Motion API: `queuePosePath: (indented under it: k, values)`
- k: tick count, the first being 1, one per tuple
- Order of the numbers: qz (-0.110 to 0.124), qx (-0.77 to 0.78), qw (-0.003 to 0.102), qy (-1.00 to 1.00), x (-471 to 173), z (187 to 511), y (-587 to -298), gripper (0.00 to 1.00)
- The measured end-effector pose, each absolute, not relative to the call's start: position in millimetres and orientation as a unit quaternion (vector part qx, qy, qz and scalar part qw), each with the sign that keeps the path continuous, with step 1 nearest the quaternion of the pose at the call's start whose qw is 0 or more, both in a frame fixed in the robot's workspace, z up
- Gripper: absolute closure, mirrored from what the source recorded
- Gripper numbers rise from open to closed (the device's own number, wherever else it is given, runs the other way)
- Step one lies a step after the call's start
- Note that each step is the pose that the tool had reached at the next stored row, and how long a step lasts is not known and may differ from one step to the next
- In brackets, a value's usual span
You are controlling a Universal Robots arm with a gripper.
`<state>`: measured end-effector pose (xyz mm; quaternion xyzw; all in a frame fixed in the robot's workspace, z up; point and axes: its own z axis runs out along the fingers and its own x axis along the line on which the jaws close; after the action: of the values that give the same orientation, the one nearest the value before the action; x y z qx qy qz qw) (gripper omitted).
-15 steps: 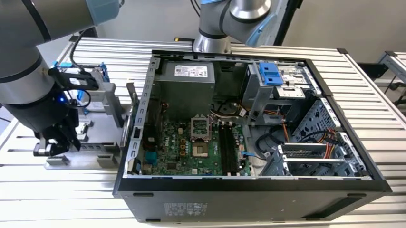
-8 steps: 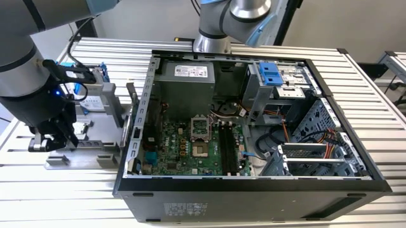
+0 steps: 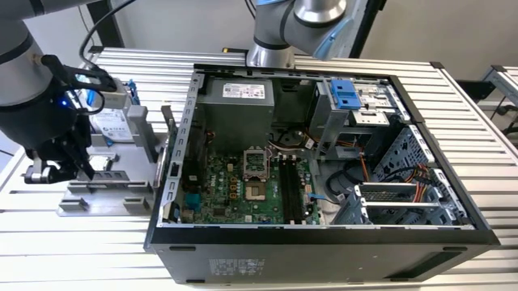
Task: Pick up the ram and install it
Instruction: 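Pick up the ram and move it above insertion slot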
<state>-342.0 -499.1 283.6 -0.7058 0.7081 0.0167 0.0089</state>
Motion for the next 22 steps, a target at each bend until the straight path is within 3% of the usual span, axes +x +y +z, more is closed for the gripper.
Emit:
queuePosePath:
  k: [22]
  values:
    - [0.017,-0.706,0.009,0.708,-342.0,332.3,-499.1,1.0]
